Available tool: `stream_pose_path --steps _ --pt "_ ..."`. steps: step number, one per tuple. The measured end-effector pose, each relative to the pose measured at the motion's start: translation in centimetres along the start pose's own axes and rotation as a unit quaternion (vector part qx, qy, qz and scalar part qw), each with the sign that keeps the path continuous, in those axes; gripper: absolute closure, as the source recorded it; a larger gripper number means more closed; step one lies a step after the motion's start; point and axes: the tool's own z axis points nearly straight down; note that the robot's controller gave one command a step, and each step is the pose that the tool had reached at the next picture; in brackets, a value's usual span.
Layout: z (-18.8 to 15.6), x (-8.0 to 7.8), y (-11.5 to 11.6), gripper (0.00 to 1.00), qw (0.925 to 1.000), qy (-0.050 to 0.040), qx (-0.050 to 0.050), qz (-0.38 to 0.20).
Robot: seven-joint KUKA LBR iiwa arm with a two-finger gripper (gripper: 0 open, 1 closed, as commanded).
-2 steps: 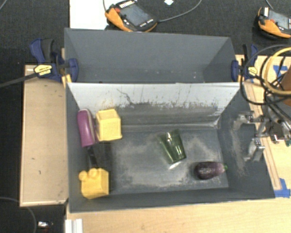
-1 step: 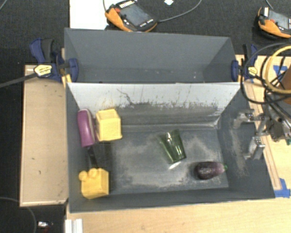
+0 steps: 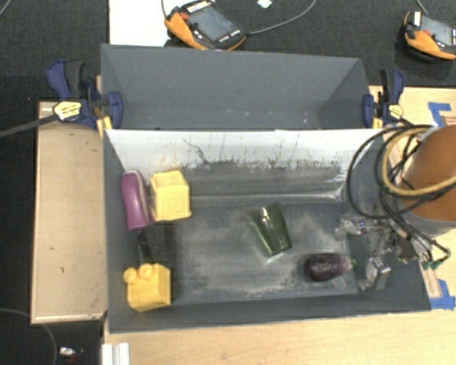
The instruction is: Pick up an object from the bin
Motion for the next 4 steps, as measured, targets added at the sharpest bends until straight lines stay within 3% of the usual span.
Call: stream_pose_path --steps 1,2,3,4 --pt "-0.3 -0.3 0.2 0.00 0.9997 -0.0035 0.002 0.023" --pt "1.9 -0.5 1.1 0.00 1.0000 -0.0030 0.001 0.004" --pt "8.6 -0.9 1.6 0.00 0.9999 -0.0090 0.004 -0.006" --pt "8.7 -0.5 2.0 1.00 0.9998 -0.0087 0.004 -0.017"
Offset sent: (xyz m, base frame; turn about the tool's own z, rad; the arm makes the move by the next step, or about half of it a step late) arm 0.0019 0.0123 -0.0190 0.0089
